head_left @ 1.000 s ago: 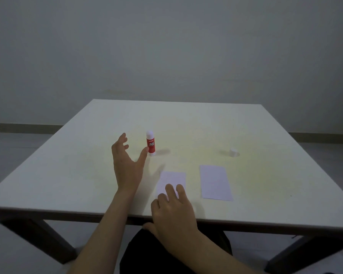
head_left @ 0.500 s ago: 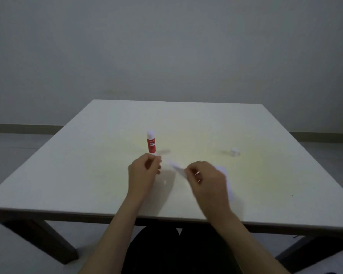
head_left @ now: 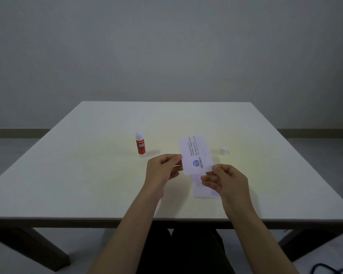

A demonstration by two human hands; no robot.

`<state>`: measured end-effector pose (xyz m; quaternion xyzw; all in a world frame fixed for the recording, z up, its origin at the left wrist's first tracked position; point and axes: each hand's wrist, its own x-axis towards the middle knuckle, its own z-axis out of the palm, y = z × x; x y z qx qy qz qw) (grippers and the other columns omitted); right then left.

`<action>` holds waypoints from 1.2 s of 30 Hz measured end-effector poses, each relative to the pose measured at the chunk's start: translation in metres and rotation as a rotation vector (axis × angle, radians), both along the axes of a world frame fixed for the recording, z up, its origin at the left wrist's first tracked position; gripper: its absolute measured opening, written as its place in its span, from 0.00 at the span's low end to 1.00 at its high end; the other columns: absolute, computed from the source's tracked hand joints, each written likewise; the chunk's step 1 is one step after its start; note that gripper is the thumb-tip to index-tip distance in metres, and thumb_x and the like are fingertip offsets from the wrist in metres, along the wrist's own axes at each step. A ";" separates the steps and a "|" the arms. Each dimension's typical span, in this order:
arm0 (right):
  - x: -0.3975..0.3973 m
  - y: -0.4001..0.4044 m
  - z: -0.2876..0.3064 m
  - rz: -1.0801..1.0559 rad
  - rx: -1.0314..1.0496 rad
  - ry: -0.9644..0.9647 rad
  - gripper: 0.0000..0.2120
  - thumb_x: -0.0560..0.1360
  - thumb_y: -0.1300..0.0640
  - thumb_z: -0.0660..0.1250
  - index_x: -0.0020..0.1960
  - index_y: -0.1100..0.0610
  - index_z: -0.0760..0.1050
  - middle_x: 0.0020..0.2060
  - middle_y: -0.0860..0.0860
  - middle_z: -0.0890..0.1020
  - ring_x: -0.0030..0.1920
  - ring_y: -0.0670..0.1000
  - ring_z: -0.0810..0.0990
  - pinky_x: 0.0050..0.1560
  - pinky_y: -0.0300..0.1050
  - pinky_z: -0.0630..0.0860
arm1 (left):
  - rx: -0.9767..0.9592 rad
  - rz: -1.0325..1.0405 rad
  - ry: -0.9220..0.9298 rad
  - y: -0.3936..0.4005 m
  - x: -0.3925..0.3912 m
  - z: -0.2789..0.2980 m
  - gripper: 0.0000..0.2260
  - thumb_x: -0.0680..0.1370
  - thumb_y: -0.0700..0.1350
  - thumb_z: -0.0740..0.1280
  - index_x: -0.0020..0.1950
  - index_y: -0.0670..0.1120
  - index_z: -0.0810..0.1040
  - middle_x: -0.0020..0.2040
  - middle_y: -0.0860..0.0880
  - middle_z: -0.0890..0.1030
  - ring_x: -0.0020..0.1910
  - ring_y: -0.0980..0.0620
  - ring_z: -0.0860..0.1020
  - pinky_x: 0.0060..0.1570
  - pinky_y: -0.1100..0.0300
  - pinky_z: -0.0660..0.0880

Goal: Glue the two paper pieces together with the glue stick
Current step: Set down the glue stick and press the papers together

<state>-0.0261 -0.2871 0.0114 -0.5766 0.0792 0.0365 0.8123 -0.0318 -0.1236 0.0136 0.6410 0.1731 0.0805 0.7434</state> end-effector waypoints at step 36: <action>0.038 -0.041 -0.019 0.212 -0.777 -0.048 0.09 0.70 0.66 0.69 0.31 0.62 0.77 0.23 0.56 0.78 0.17 0.48 0.70 0.19 0.37 0.67 | 0.703 -0.167 0.199 -0.018 0.013 -0.017 0.06 0.67 0.41 0.69 0.29 0.48 0.81 0.29 0.51 0.84 0.29 0.56 0.82 0.48 0.53 0.81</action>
